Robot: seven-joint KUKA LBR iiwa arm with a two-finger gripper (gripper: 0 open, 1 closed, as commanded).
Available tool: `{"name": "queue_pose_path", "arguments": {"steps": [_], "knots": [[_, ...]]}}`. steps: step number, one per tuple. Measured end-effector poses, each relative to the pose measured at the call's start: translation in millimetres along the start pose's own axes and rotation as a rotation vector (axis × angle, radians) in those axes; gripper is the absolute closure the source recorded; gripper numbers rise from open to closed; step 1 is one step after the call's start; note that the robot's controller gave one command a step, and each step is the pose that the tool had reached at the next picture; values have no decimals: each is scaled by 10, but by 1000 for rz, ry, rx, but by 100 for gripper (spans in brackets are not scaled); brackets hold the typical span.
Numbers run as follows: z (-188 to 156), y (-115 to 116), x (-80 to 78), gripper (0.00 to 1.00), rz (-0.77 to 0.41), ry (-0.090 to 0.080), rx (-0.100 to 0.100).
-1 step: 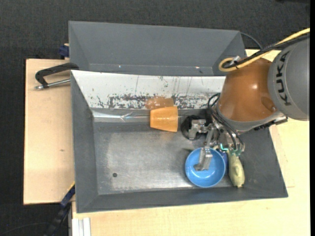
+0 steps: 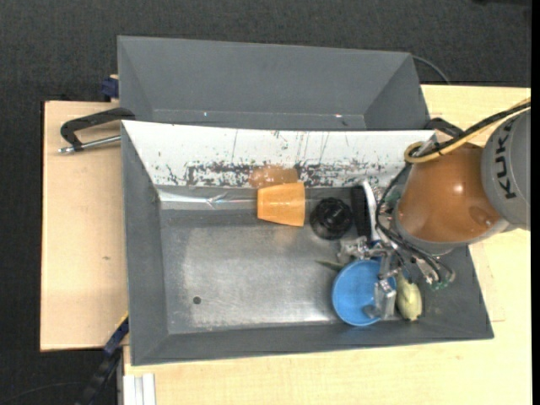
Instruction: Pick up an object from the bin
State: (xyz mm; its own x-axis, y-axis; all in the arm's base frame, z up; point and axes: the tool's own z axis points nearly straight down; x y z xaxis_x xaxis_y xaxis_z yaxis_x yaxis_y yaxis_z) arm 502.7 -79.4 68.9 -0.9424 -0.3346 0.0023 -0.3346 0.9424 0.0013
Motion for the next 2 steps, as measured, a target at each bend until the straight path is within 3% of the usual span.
{"name": "queue_pose_path", "arguments": {"steps": [1, 2], "knots": [[-323, 385, -24, 0, -380, -8, 2], [-343, 478, -75, 0, -823, -8, 3]]}}
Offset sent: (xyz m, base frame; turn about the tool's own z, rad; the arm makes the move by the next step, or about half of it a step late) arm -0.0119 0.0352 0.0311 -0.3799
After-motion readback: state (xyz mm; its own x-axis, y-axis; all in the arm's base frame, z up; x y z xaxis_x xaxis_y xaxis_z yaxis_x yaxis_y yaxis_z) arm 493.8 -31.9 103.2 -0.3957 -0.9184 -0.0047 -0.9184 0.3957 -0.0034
